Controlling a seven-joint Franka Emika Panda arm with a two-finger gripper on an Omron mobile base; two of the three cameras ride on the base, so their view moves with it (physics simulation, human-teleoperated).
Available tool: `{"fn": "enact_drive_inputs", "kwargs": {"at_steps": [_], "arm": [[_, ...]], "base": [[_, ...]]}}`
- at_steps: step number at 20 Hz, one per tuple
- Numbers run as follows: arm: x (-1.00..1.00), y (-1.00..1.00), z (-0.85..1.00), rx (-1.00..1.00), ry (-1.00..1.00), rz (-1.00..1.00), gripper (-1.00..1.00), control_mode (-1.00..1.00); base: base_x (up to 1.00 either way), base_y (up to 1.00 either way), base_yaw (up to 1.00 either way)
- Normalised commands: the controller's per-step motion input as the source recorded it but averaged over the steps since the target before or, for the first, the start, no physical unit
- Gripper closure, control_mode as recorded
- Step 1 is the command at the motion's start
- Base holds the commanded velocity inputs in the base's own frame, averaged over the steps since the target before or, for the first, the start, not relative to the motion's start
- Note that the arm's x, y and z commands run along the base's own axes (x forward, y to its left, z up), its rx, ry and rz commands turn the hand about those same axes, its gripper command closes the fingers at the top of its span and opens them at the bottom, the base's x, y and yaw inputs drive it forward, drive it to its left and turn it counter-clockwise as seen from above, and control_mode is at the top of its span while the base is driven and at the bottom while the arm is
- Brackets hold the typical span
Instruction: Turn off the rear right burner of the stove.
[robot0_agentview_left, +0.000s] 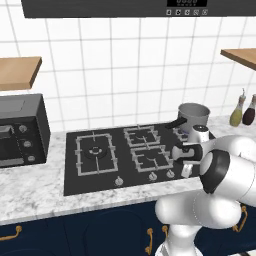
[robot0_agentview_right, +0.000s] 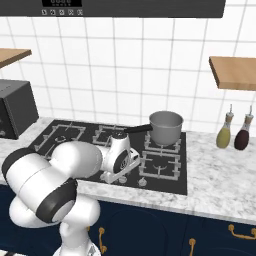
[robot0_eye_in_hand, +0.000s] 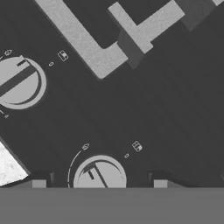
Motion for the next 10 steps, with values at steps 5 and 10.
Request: {"fn": "enact_drive_inputs", "kwargs": {"at_steps": [5, 10], "arm": [[0.0, 0.0, 0.0, 0.0, 0.0, 0.0, 1.0, -1.0], [0.0, 0.0, 0.0, 0.0, 0.0, 0.0, 1.0, -1.0]], "base": [[0.0, 0.0, 0.0], [0.0, 0.0, 0.0]]}}
